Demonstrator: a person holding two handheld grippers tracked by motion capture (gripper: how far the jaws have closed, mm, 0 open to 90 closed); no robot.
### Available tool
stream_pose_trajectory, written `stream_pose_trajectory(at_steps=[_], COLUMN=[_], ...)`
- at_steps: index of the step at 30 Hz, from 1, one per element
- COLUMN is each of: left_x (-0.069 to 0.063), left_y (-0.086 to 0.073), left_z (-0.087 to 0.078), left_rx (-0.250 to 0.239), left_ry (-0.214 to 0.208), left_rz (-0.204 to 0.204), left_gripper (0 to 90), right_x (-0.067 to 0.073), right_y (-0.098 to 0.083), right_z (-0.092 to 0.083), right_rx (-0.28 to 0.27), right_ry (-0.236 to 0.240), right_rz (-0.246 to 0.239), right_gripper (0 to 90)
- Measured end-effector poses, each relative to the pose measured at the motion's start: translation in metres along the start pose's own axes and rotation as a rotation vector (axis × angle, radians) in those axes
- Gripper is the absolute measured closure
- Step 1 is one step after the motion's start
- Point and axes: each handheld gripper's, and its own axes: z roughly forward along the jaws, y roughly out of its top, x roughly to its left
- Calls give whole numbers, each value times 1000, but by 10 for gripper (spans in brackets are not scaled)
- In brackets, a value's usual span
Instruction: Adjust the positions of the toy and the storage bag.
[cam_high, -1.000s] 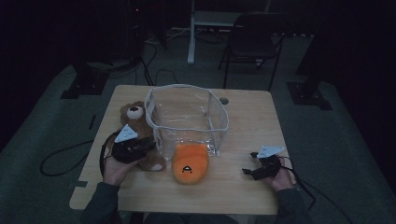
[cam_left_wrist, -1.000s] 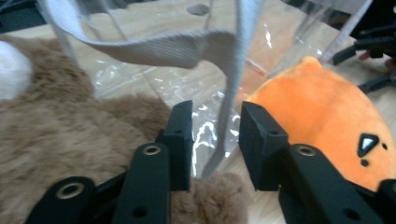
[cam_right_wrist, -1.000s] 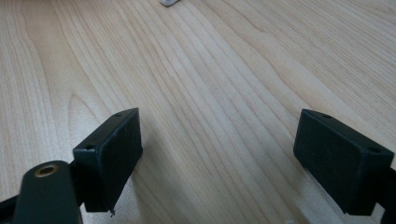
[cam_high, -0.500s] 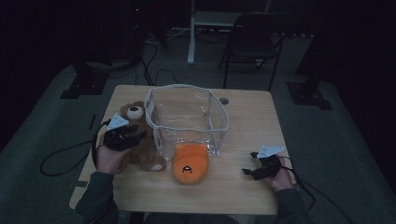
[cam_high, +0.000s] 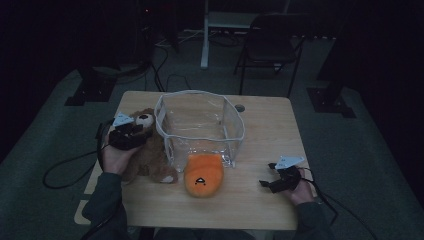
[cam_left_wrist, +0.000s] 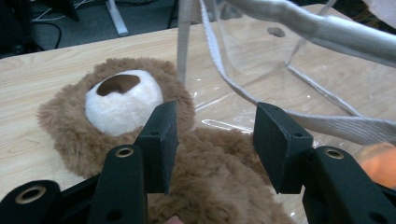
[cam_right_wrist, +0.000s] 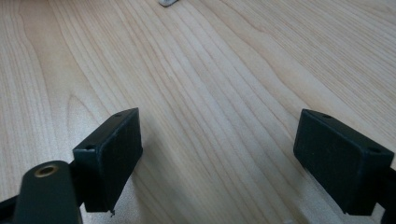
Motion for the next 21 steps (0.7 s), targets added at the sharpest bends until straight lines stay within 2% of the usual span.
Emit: stream_pose_trajectory(at_steps=[6,13,21], left_x=[11,16,27], left_y=[1,0,0], left_z=[5,11,18], left_rx=[-8,-7,-2], left_ry=[14,17,34], left_rz=[-29,-39,-68], left_gripper=[492,483,477], right_x=[0,0,0], right_y=[0,0,0], right_z=[0,0,0], right_rx=[1,0,0], right_ry=[-2,-3,-4], right_rz=[2,3,3], right_gripper=[147,147,147])
